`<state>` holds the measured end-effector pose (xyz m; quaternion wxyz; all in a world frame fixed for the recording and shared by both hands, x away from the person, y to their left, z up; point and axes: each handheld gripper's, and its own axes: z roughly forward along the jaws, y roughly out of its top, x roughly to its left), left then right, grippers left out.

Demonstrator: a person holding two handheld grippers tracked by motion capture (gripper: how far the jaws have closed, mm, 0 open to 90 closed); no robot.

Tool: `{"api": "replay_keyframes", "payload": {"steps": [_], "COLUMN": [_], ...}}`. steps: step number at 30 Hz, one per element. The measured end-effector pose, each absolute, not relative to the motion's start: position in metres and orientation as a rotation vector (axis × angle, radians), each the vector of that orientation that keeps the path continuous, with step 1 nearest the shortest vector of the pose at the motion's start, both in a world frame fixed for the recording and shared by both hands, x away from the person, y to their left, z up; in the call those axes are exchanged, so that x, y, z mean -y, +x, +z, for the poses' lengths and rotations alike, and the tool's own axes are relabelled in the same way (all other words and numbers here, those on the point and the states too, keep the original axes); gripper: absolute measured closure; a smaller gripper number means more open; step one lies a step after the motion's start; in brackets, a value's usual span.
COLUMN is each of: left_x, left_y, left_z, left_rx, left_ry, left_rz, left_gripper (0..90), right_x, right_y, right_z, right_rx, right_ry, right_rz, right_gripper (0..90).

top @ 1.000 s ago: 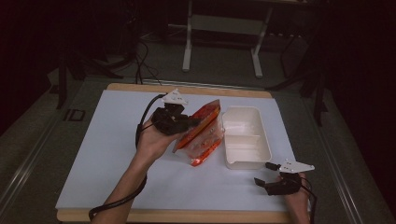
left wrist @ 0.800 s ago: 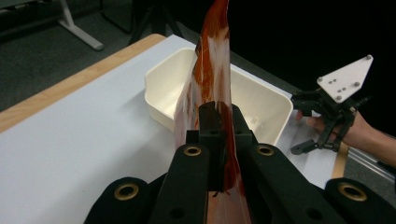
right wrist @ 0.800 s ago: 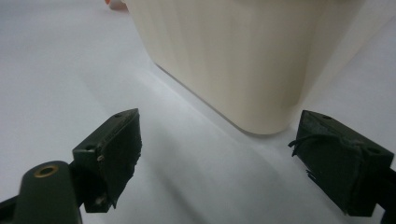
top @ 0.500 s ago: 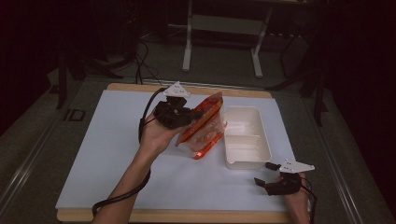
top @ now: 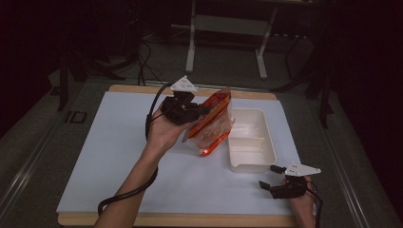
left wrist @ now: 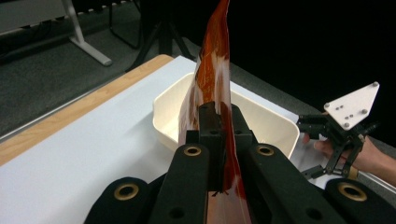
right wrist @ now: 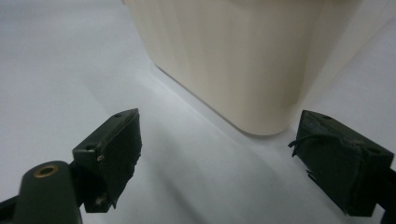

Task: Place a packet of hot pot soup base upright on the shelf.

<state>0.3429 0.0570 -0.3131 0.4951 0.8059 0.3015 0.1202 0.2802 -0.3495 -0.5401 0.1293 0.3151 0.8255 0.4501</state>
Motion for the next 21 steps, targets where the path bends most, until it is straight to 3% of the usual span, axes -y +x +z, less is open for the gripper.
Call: {"api": "replay_keyframes", "payload": {"steps": [21], "left_x": [-0.041], "left_y": [0.358], "left_z": [-0.302], "left_rx": [-0.727], "left_ry": [1.937], "left_rz": [0.303], "left_gripper": [90.0], "right_x": [0.350], "right_y": [0.280], "right_z": [-0.540], "right_rx": [-2.402], "right_ry": [0.915], "right_rz": [1.314], "right_gripper": [14.6]}}
